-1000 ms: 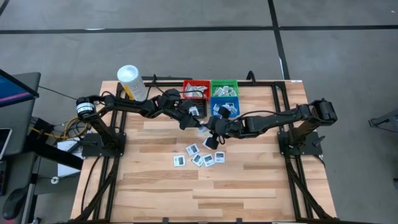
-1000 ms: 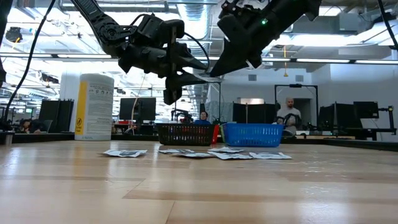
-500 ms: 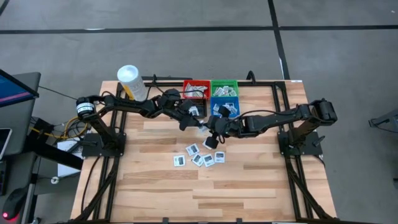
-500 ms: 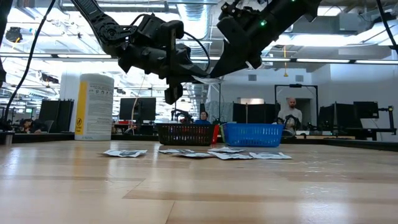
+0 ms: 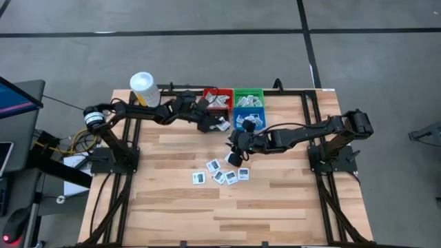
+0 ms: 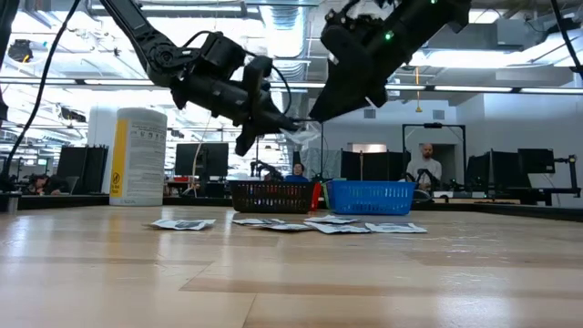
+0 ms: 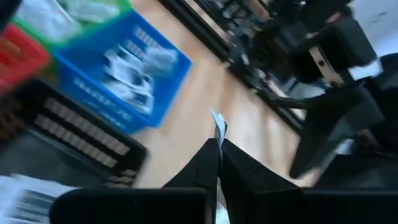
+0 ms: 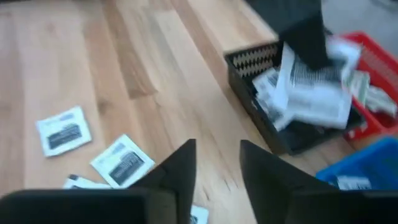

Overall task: Pick & Place First Aid Supplies
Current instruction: Put the towelette pack into the black basket

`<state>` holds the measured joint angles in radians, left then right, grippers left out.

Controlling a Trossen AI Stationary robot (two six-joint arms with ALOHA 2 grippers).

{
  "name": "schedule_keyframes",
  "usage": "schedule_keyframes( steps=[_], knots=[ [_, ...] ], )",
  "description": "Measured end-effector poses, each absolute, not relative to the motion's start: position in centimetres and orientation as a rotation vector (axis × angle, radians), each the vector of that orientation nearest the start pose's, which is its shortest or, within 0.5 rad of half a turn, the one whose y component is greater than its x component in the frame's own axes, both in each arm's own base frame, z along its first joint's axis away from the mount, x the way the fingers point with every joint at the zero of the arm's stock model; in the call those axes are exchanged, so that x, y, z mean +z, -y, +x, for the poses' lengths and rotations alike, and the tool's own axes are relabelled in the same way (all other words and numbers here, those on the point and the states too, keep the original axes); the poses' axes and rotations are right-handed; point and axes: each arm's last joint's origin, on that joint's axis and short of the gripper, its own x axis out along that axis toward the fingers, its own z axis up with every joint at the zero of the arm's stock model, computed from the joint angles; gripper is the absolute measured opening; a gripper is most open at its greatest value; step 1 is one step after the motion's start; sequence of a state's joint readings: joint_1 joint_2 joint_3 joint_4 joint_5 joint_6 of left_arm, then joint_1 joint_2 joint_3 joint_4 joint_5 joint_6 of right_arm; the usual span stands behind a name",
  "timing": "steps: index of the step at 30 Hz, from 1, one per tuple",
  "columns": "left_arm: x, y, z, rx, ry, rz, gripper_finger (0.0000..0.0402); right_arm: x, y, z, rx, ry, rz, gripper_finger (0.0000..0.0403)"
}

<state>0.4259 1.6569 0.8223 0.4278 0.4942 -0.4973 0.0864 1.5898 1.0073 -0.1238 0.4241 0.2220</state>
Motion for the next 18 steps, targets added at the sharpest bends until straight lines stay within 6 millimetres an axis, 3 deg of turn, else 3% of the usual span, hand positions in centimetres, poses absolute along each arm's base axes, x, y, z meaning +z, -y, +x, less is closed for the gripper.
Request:
schedule_keyframes(
  steps=[7,18],
  knots=[
    [18.3,-15.0,30.1,0.173,-0.396,-0.622,0.0017,21.8,-1.7,33.1,-0.414,-0.677,0.097,0.0162],
    [17.9,-15.3,29.7,0.22,-0.439,-0.554,0.0077,21.7,-1.9,33.1,-0.416,-0.681,0.109,0.02]
  ],
)
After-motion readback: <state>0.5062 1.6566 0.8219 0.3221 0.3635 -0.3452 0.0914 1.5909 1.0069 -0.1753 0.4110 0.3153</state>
